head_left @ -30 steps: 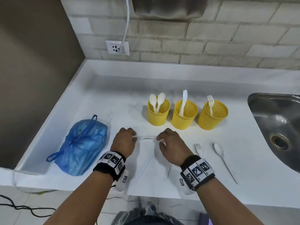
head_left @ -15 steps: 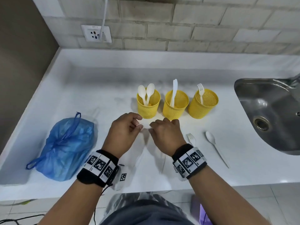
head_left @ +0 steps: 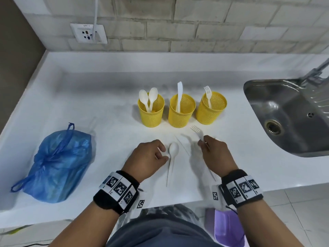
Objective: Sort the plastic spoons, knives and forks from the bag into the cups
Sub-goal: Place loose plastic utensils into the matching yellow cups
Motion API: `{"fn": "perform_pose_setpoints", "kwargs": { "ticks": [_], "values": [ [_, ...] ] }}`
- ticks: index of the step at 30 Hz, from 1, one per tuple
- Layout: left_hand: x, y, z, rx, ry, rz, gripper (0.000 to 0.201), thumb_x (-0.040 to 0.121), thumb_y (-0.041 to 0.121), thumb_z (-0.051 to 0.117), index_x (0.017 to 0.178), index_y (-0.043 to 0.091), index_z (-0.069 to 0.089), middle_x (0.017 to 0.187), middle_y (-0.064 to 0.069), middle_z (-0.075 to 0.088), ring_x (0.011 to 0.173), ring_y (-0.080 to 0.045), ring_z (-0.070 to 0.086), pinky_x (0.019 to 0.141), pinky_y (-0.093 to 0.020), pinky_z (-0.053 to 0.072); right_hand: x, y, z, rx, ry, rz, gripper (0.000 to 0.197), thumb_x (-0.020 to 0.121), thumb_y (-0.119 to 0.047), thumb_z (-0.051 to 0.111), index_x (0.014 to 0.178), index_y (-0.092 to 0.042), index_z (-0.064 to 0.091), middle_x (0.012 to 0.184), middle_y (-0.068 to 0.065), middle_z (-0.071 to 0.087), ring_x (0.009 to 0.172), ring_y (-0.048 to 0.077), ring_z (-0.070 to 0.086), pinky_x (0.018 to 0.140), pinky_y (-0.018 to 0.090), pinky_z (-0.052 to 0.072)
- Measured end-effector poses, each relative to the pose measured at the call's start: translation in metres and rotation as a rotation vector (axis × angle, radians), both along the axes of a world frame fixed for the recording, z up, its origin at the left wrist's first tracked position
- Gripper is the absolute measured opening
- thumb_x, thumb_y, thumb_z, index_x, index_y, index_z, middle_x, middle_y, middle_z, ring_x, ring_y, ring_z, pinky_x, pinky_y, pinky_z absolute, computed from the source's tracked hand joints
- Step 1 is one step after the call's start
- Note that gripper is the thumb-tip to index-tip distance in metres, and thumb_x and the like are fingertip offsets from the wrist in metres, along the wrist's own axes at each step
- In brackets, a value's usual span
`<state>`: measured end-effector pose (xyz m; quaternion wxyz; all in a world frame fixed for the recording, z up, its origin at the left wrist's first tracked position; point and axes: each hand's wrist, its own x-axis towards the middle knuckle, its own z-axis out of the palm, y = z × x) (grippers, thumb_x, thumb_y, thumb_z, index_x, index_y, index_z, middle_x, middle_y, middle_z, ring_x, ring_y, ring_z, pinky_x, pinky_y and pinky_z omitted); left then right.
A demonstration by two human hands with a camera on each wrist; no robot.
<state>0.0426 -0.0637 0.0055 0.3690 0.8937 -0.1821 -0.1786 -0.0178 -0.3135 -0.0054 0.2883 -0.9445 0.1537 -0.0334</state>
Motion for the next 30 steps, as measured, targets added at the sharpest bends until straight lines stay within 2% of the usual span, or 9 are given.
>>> {"fn": "perform_pose_setpoints", "kwargs": {
  "ticks": [3,6,8,13,20,24,26,28,30],
  "values": [
    [-0.003,-0.016,-0.005,0.091,0.019,0.01,0.02,0.086,0.037,0.078,0.097,0.027,0.064,0.077,0.013,0.068,0.076,-0.007,0.064,0.072,-0.025,0.046,-0.006,-0.014,-0.004,0.037,0.051,-0.054,0.03,0.103,-0.017,0.055,0.078,-0.02,0.039,0.074,0.019,0.055,0.072,0.039,0.052,0.063,0.036,0.031],
    [-0.008,-0.03,-0.009,0.168,0.058,0.045,0.026,0.085,0.044,0.078,0.098,0.027,0.062,0.076,0.013,0.066,0.086,-0.014,0.065,0.076,-0.028,0.048,-0.008,-0.022,-0.001,0.073,0.189,-0.092,0.018,0.1,-0.027,0.059,0.089,-0.016,0.049,0.077,0.002,0.055,0.08,0.033,0.059,0.069,0.033,0.037],
    [-0.013,-0.038,-0.012,0.197,0.07,0.082,0.033,0.083,0.048,0.079,0.102,0.026,0.063,0.08,0.012,0.068,0.088,-0.016,0.065,0.078,-0.029,0.049,-0.01,-0.023,0.003,0.095,0.285,-0.077,0.025,0.096,-0.036,0.065,0.096,-0.016,0.05,0.084,-0.005,0.055,0.085,0.026,0.056,0.075,0.031,0.04],
    [-0.022,-0.055,-0.017,0.254,0.046,0.183,0.041,0.083,0.044,0.079,0.109,0.023,0.056,0.096,0.003,0.071,0.093,-0.021,0.066,0.077,-0.032,0.049,-0.01,-0.025,0.001,0.037,0.385,0.008,0.037,0.092,-0.038,0.068,0.107,-0.007,0.056,0.108,0.01,0.069,0.105,0.031,0.067,0.089,0.037,0.053],
    [-0.033,-0.066,-0.019,0.226,0.116,0.303,0.031,0.083,0.029,0.076,0.109,0.021,0.062,0.099,0.002,0.072,0.096,-0.02,0.067,0.086,-0.034,0.053,-0.009,-0.029,0.011,-0.158,0.387,0.144,0.026,0.106,-0.02,0.044,0.114,0.002,0.057,0.101,0.014,0.061,0.112,0.03,0.064,0.116,0.037,0.034],
    [-0.036,-0.072,-0.017,0.227,0.134,0.334,0.017,0.087,0.022,0.07,0.103,0.018,0.066,0.093,0.006,0.068,0.094,-0.018,0.064,0.085,-0.03,0.052,-0.007,-0.033,0.012,-0.142,0.404,0.15,0.018,0.104,-0.022,0.044,0.106,-0.007,0.054,0.105,0.014,0.064,0.109,0.034,0.065,0.093,0.037,0.049],
    [-0.036,-0.074,-0.015,0.277,0.103,0.293,0.007,0.094,0.022,0.064,0.089,0.017,0.063,0.085,0.005,0.061,0.088,-0.02,0.06,0.076,-0.03,0.047,-0.006,-0.036,0.011,-0.218,0.398,0.188,0.026,0.106,-0.024,0.042,0.114,-0.003,0.055,0.117,0.015,0.065,0.113,0.032,0.065,0.097,0.033,0.045],
    [-0.038,-0.075,-0.016,0.315,0.057,0.275,0.031,0.1,0.023,0.056,0.07,0.019,0.047,0.075,0.002,0.048,0.077,-0.022,0.052,0.064,-0.031,0.037,-0.005,-0.038,0.011,-0.224,0.374,0.189,0.029,0.106,-0.025,0.043,0.117,-0.001,0.056,0.12,0.015,0.064,0.112,0.031,0.065,0.092,0.032,0.047],
    [-0.04,-0.074,-0.018,0.298,0.037,0.279,0.041,0.104,0.025,0.051,0.066,0.022,0.034,0.073,0.001,0.041,0.07,-0.022,0.047,0.055,-0.03,0.028,-0.004,-0.039,0.008,-0.217,0.369,0.209,0.029,0.105,-0.026,0.045,0.115,-0.001,0.056,0.118,0.015,0.064,0.109,0.032,0.066,0.085,0.033,0.049]
  ]
}}
